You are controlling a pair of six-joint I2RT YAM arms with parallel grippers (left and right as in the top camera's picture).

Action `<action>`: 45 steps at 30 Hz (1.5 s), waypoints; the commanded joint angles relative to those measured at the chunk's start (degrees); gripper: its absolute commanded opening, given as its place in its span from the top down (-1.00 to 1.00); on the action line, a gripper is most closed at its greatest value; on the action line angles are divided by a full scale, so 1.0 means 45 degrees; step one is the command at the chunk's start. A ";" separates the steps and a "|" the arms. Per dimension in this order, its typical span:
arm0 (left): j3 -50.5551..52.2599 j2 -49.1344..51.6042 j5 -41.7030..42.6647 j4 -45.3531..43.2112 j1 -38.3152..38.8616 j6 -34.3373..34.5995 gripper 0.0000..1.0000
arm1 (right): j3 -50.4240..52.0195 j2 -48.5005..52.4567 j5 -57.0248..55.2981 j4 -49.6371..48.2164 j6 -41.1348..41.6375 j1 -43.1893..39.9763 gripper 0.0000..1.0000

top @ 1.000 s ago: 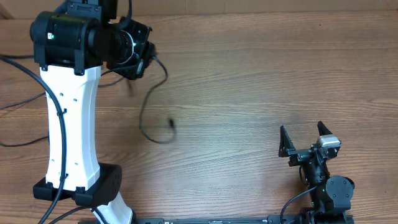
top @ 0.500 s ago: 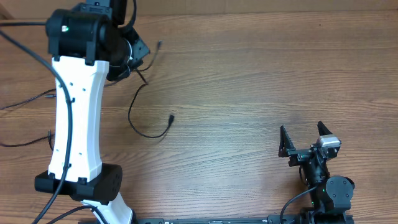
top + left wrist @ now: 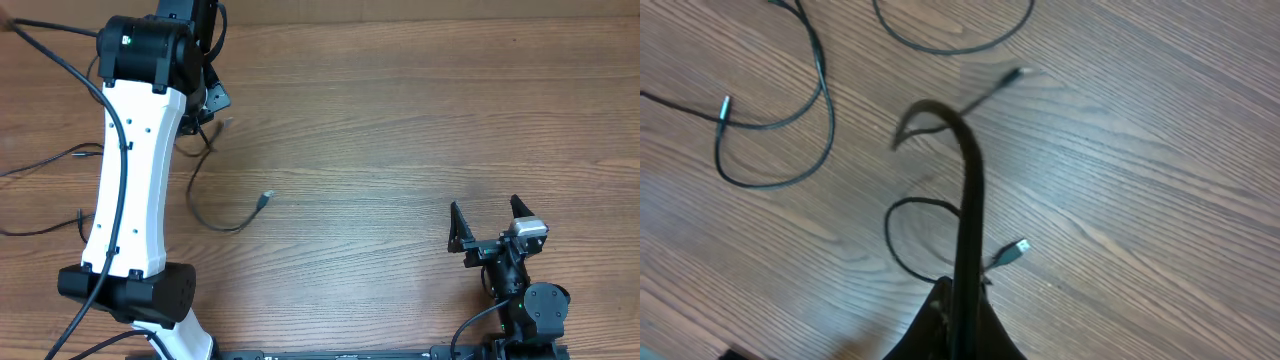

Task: Untangle cables
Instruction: 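Lower the held cable toward the left cable pile with the left gripper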

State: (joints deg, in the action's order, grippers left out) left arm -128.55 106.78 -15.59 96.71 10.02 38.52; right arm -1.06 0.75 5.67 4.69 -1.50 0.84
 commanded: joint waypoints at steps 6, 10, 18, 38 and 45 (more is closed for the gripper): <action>0.0767 -0.0063 -0.0296 0.0024 -0.0073 -0.0291 0.92 | 0.0126 -0.0029 -0.0063 -0.0063 -0.0068 -0.0024 -1.00; 0.1637 -0.0063 0.1156 0.0024 0.0039 -0.1239 0.92 | 0.0126 -0.0029 -0.0063 -0.0063 -0.0068 -0.0024 -1.00; 0.3643 -0.0044 0.1025 -0.0219 -0.0345 -0.2244 0.91 | 0.0126 -0.0029 -0.0063 -0.0063 -0.0068 -0.0024 -1.00; 0.4964 0.0000 0.0573 -0.1807 -0.2438 -0.1137 0.84 | 0.0126 -0.0029 -0.0063 -0.0063 -0.0068 -0.0024 -1.00; 0.4964 0.0131 0.0588 -0.1807 -0.2302 -0.1132 0.40 | 0.0126 -0.0029 -0.0063 -0.0063 -0.0068 -0.0024 -1.00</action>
State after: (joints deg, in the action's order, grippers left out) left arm -106.41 106.83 -13.47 88.68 -0.78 33.10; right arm -1.06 0.75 5.67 4.69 -1.48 0.84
